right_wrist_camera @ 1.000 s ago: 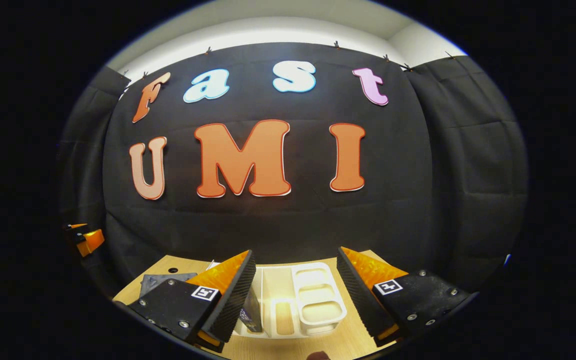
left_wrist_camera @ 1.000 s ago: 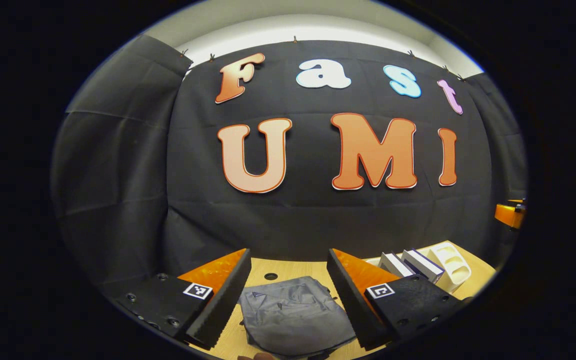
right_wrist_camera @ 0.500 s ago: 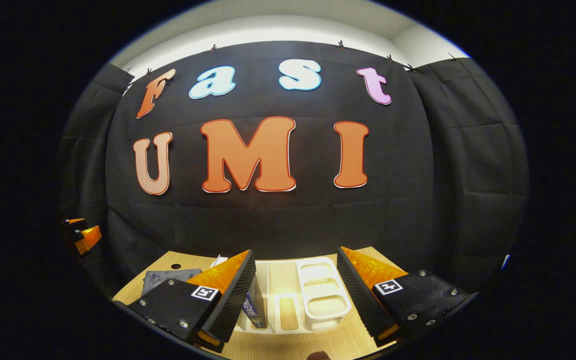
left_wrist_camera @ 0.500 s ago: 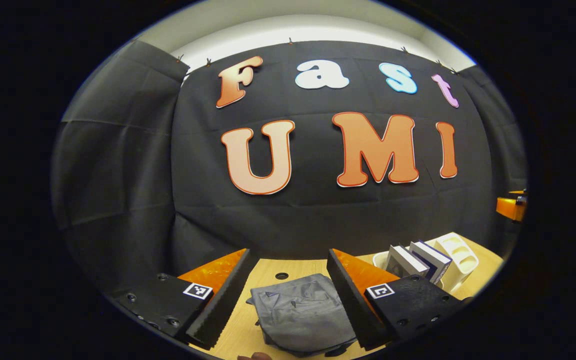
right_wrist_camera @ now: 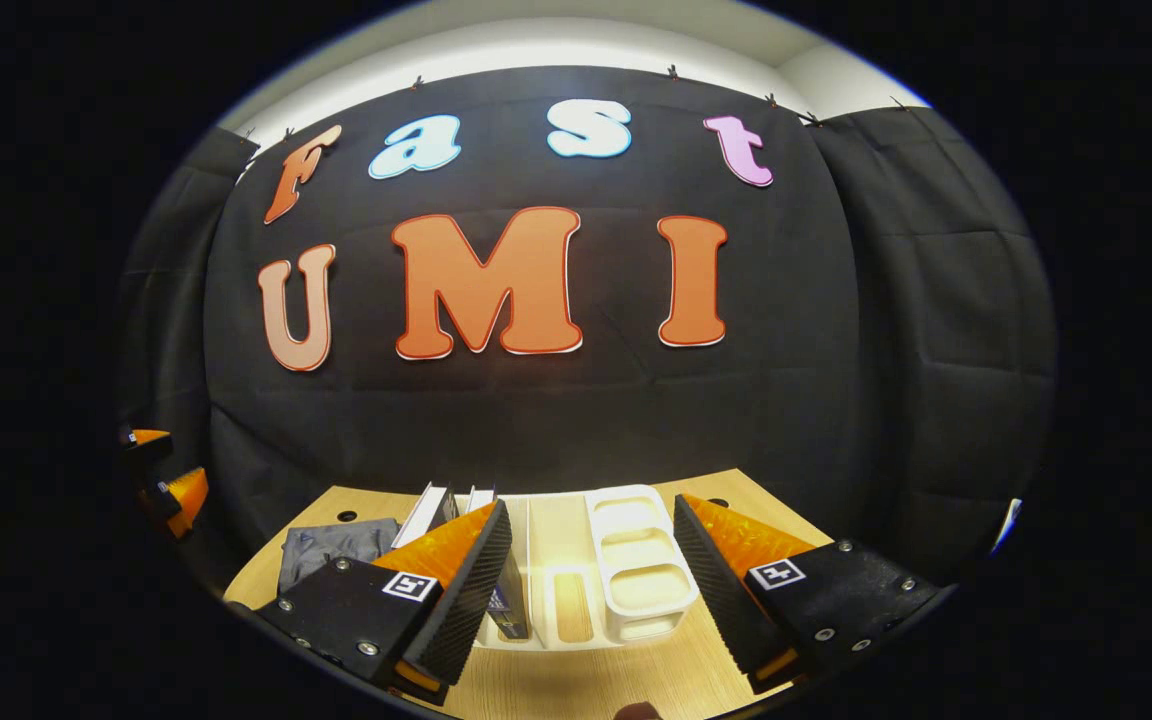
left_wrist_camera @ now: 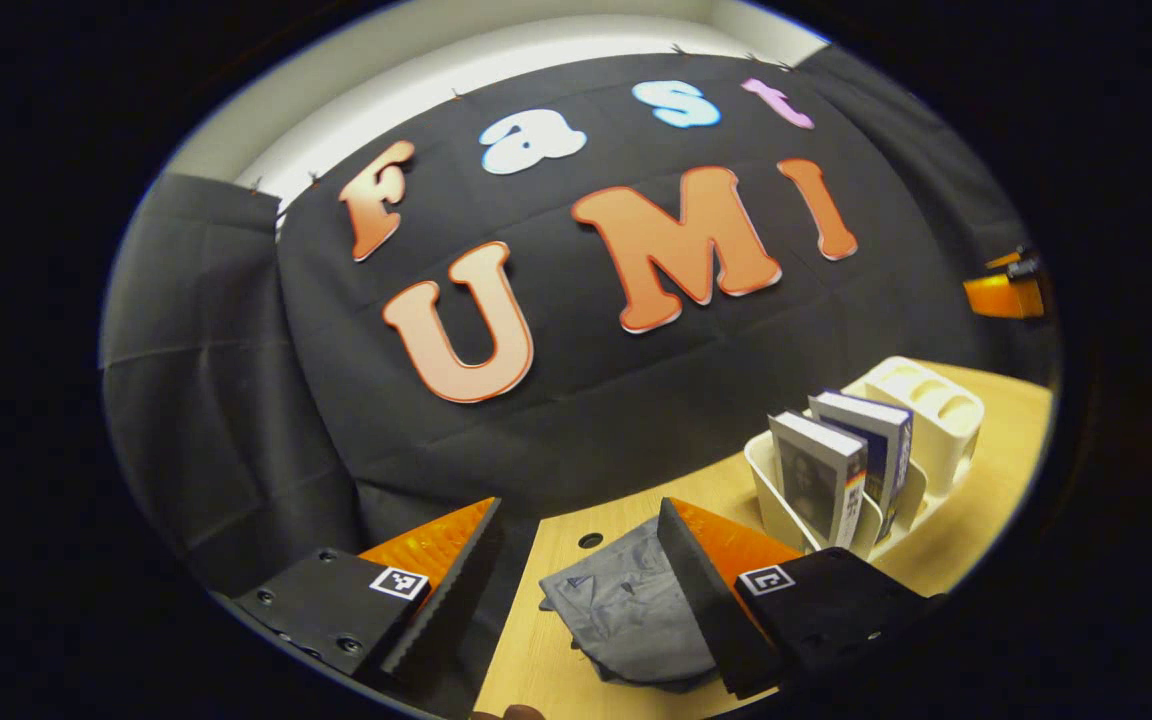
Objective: Open the schoolbag, grab two books from the bookshelf and put them into the schoolbag.
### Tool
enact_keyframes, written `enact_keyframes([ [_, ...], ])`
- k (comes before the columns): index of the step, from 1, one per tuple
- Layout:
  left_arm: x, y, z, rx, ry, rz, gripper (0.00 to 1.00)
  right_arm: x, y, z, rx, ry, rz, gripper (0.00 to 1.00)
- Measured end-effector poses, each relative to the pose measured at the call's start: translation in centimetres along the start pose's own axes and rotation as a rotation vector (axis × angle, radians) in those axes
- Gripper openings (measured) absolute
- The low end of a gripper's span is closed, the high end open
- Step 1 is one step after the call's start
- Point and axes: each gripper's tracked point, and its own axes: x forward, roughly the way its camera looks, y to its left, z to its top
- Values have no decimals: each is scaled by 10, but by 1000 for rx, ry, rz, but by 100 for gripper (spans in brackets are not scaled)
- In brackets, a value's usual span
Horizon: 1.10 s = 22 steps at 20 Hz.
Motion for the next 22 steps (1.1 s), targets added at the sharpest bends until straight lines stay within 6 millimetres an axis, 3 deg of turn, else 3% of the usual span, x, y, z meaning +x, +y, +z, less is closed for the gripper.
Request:
enact_keyframes([
  [8,1,-72,-75,277,67,-143,97,-1,-14,-23,-14,66,-24,97],
  [13,7,-109,-136,381,146,-218,96,0,-15,-42,-6,120,-19,97],
  [22,-3,-158,-185,526,202,-344,96,14,-22,-57,-52,178,-10,97],
])
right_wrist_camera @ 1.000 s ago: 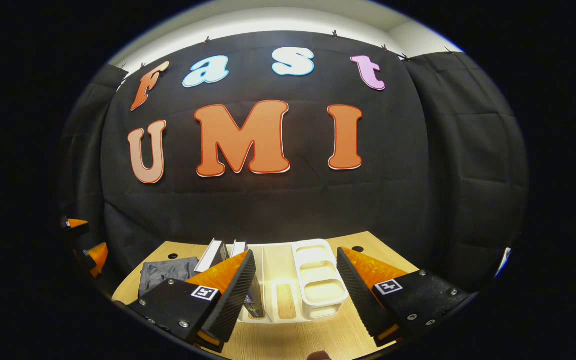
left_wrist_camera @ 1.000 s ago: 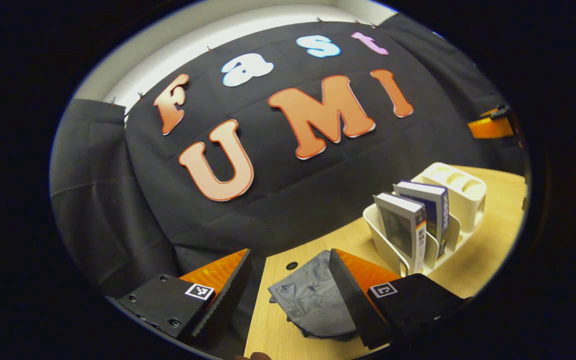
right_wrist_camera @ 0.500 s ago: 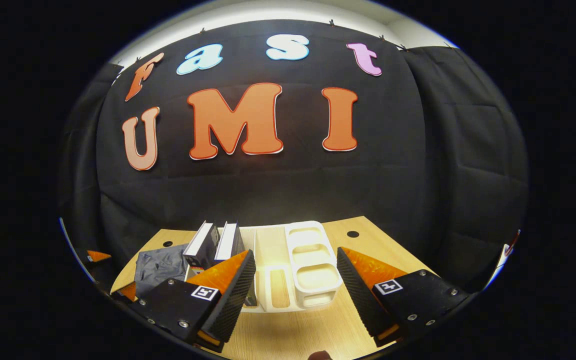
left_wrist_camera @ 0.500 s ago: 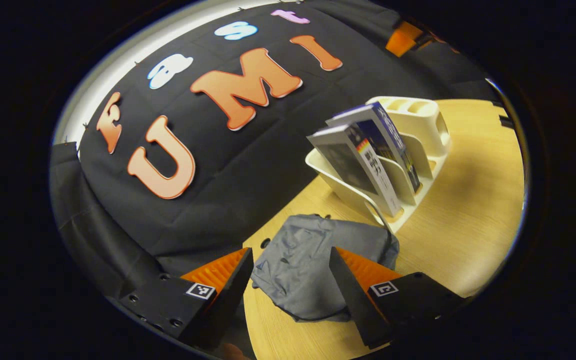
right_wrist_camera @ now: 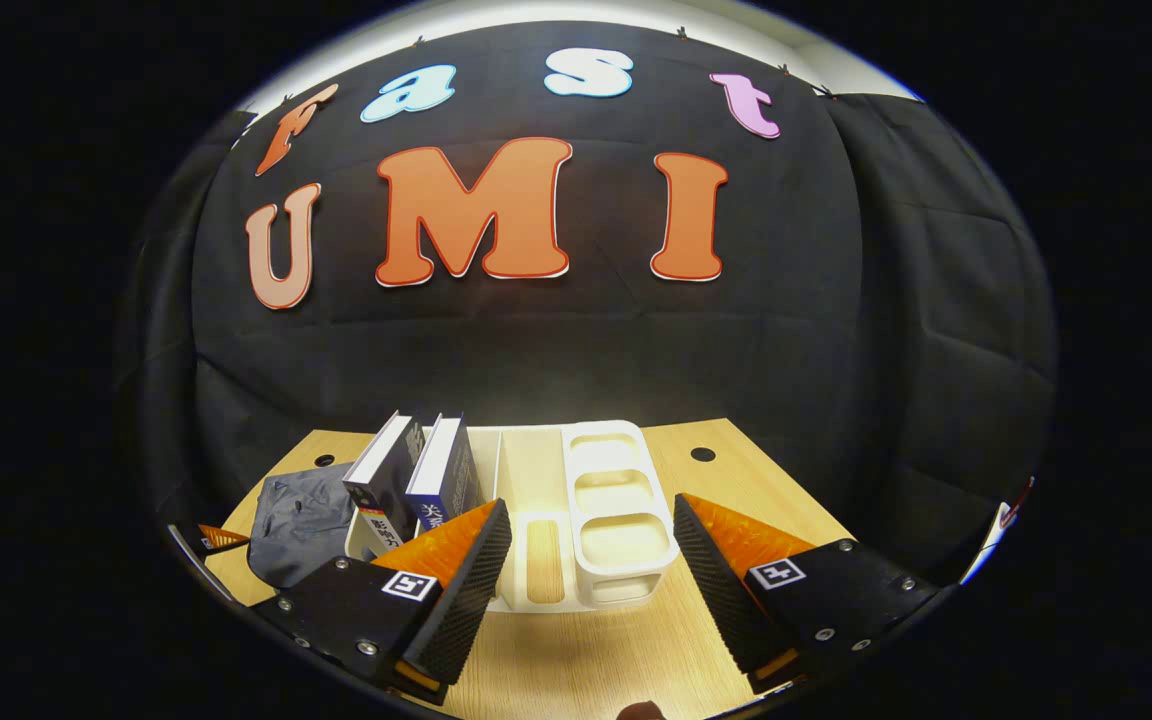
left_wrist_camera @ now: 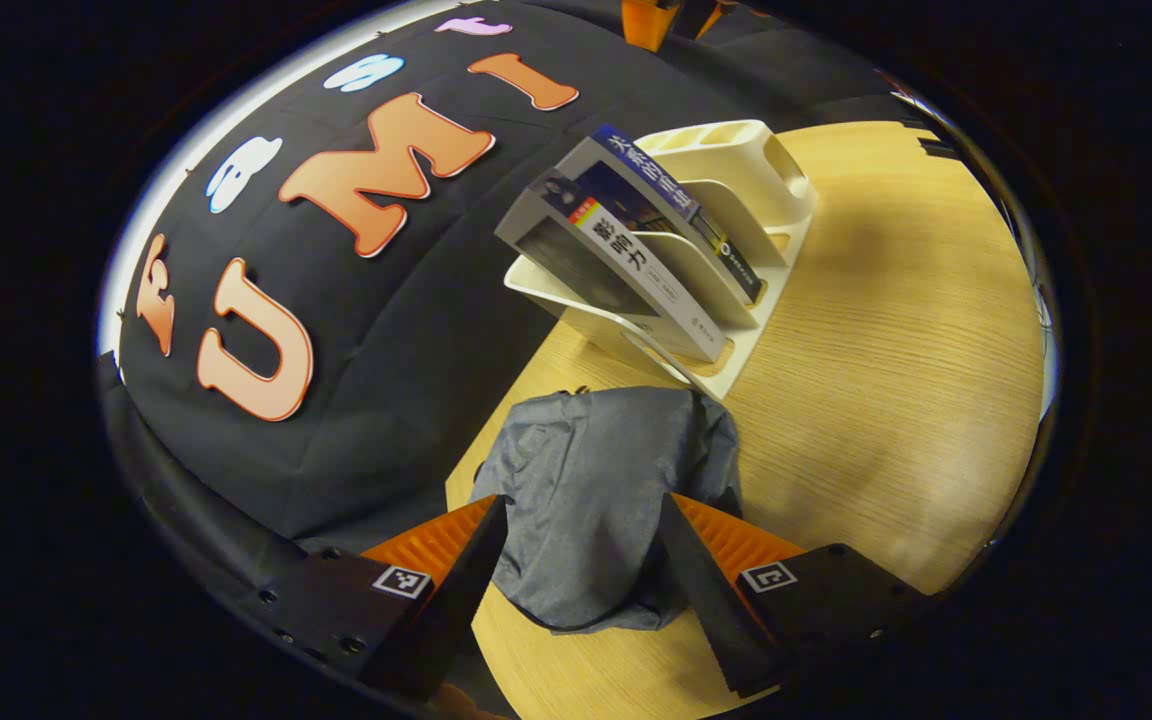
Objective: Open the schoolbag, grab two books from the bookshelf and put them into the schoolbag.
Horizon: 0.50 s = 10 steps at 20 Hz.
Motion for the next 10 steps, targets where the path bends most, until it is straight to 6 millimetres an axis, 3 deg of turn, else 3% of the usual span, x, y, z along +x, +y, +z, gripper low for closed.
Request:
enact_keyframes([
  [4,14,-12,-22,29,62,-12,96,7,0,-6,-7,23,8,97],
  [10,48,-8,-30,121,113,-34,97,17,-4,-11,-4,49,-2,98],
])
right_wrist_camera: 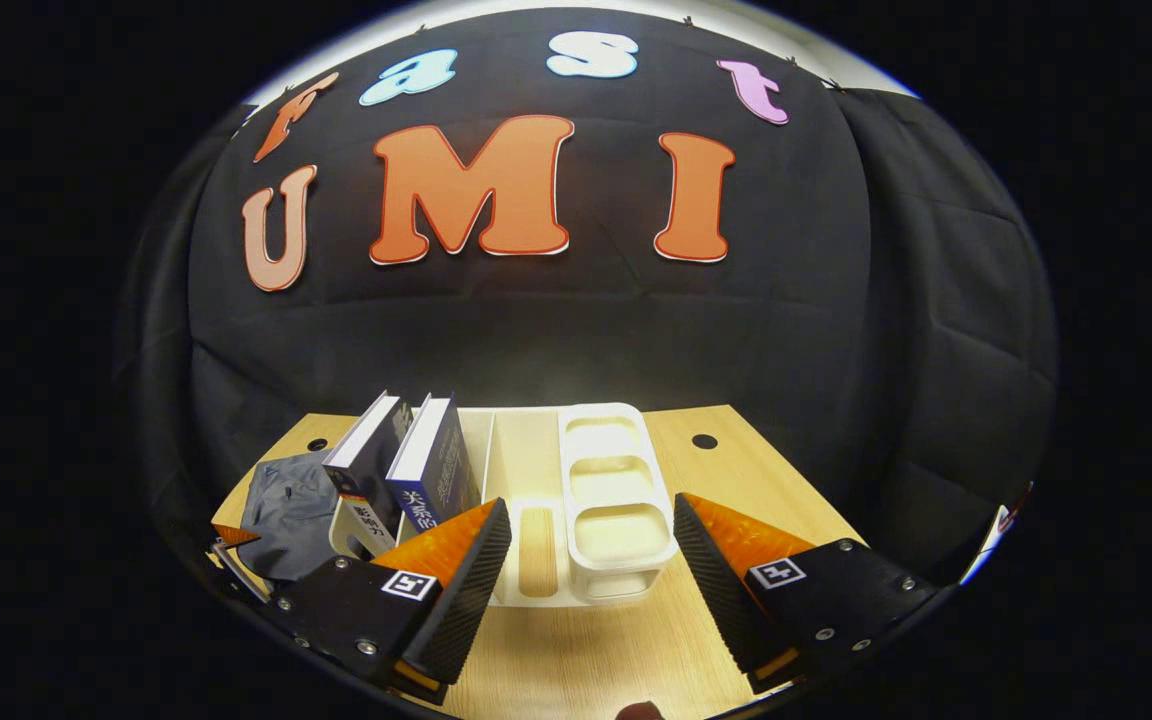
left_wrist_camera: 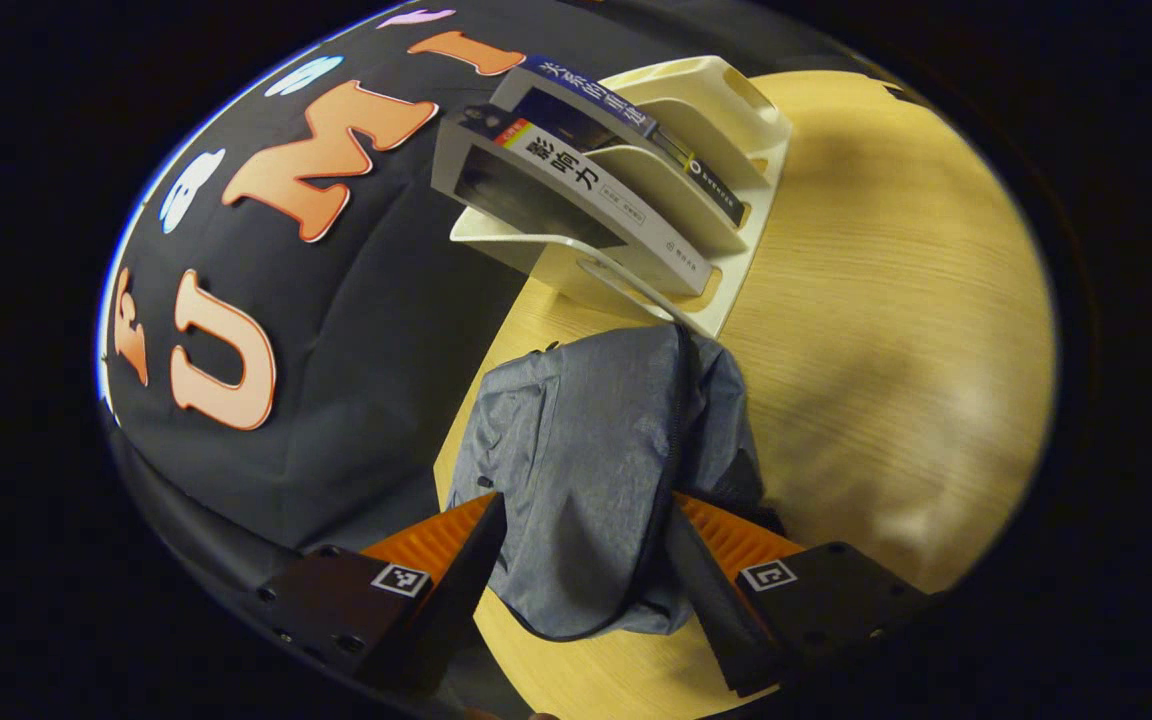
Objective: Open the schoolbag, grab two books from the bookshelf and put them into the schoolbag.
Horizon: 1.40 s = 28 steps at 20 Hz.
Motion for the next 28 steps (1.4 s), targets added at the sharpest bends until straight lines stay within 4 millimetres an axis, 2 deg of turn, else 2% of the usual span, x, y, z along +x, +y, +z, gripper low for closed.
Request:
enact_keyframes([
  [3,5,-3,-1,-11,8,-44,96,4,5,2,19,7,13,98],
  [5,4,-6,-3,-35,15,-77,85,8,11,3,21,14,29,98],
  [7,-1,-8,0,-54,13,-95,56,9,14,6,13,8,34,98],
  [8,-2,-7,1,-55,8,-100,47,9,15,11,11,-6,33,98],
  [9,-3,-6,3,-53,-3,-100,42,7,15,14,12,-17,34,98],
  [10,-2,1,6,-44,-10,-76,31,7,15,17,15,-27,34,98],
  [12,0,-2,4,-29,10,-123,6,8,17,17,25,-28,40,98],
  [15,-4,1,6,36,25,-226,2,10,23,20,60,-20,54,98],
  [18,-7,22,14,5,19,-271,1,8,45,15,125,19,120,98],
  [23,-14,68,18,-133,-11,-332,1,9,62,13,65,26,100,98],
  [28,-11,116,18,-171,-35,-355,1,15,92,11,38,33,103,98],
])
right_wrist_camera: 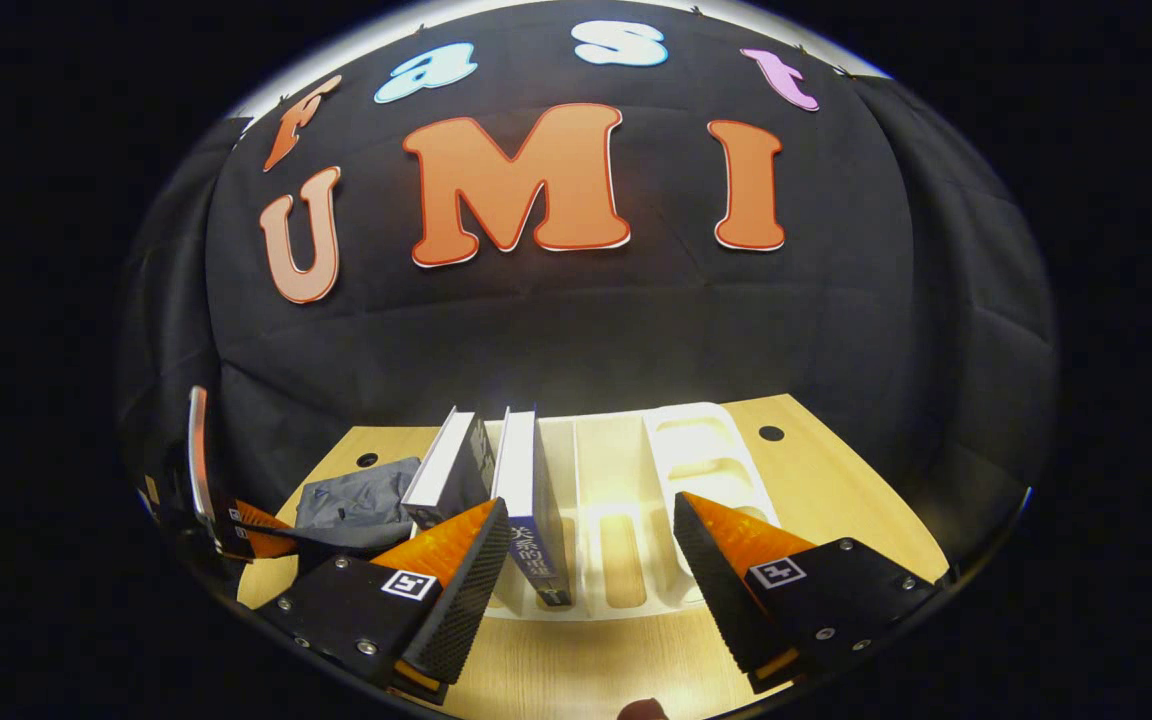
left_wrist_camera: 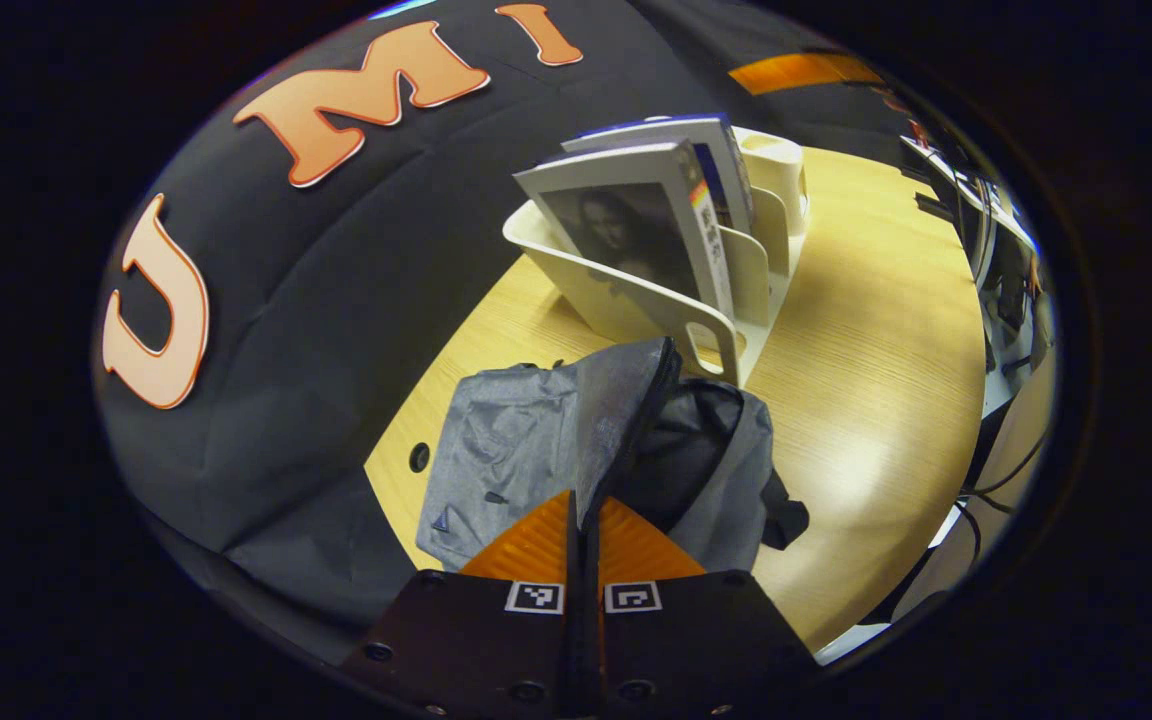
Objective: Open the schoolbag, grab two books from the bookshelf and put them into the schoolbag.
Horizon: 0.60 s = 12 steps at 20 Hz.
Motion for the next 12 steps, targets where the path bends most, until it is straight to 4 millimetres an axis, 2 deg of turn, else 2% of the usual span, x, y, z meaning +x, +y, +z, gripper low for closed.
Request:
enact_keyframes([
  [5,-24,53,13,-19,-31,24,1,-6,27,8,-12,-1,-13,97],
  [8,-33,73,18,-40,-50,2,1,-15,47,15,-10,-10,-21,98],
  [12,-44,101,28,-36,-98,-10,1,-27,64,26,-29,-16,-60,98],
])
